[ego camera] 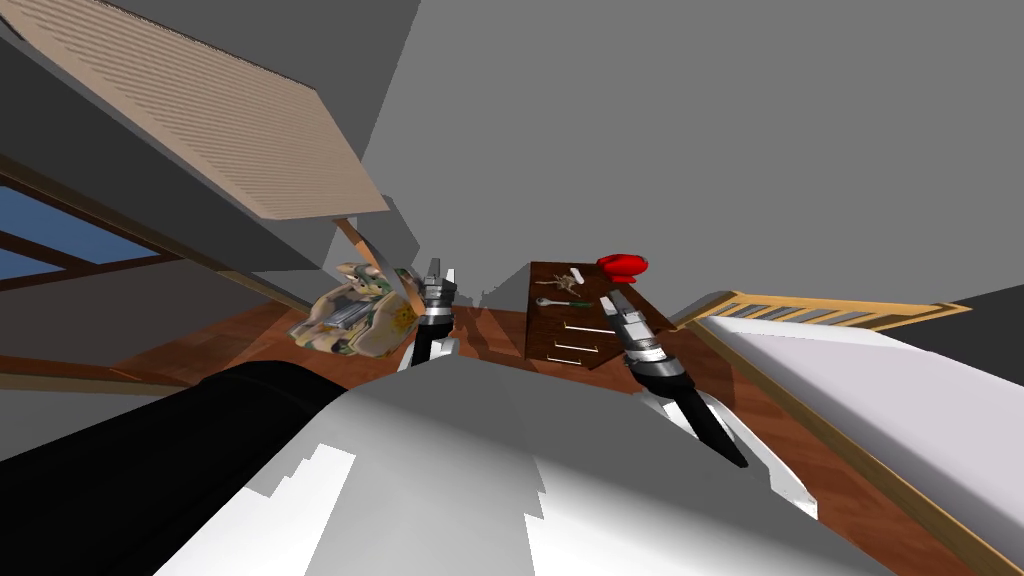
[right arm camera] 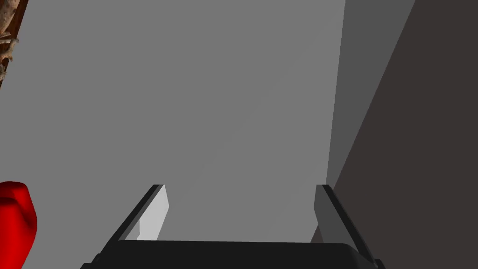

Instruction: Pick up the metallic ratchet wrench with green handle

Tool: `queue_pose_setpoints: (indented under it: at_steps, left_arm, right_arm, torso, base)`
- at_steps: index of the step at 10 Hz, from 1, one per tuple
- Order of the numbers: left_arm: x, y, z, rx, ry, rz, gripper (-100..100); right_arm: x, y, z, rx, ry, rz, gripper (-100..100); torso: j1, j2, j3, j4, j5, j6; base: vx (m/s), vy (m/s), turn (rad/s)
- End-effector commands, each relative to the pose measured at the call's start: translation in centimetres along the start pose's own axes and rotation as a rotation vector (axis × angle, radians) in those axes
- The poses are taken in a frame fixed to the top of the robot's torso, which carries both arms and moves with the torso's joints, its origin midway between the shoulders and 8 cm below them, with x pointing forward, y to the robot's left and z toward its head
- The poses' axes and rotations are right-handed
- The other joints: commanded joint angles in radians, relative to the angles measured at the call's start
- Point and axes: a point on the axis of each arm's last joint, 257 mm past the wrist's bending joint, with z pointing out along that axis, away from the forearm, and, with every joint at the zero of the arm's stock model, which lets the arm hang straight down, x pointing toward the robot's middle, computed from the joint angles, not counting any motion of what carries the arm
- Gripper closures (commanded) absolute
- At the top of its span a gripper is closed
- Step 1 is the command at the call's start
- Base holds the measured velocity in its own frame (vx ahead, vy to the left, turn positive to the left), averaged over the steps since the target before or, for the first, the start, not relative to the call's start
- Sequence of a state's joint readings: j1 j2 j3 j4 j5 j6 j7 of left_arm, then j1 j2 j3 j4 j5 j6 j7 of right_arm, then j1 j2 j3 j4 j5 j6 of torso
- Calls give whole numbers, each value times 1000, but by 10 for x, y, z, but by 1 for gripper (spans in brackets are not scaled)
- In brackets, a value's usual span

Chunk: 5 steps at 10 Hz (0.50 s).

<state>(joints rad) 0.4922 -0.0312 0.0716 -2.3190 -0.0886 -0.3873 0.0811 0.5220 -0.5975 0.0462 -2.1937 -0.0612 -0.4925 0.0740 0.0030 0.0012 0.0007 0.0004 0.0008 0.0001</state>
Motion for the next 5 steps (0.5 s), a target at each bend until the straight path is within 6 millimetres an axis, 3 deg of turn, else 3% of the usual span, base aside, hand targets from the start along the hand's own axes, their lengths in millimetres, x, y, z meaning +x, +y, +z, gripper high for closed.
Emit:
queue_pose_setpoints:
  at_steps: [1, 2, 3, 5]
  left_arm:
    - [0, 0, 0, 0, 0, 0, 0]
    - [0, 0, 0, 0, 0, 0, 0]
    - [0, 0, 0, 0, 0, 0, 0]
    - [0, 0, 0, 0, 0, 0, 0]
  right_arm:
    - [9, -17, -3, 40, 57, -62, -100]
    - [11, -18, -4, 40, 85, -77, -100]
    - [17, -33, -9, 73, 123, -126, -100]
    - [19, -33, -10, 73, 159, -146, -100]
  torso:
    - [0, 0, 0, 0, 0, 0]
    - [0, 0, 0, 0, 0, 0]
    - [0, 0, 0, 0, 0, 0]
    - [0, 0, 0, 0, 0, 0]
  base:
    - [-19, 53, 40]
    - [-19, 45, 13]
    - [-15, 53, 30]
    - [-12, 35, 8]
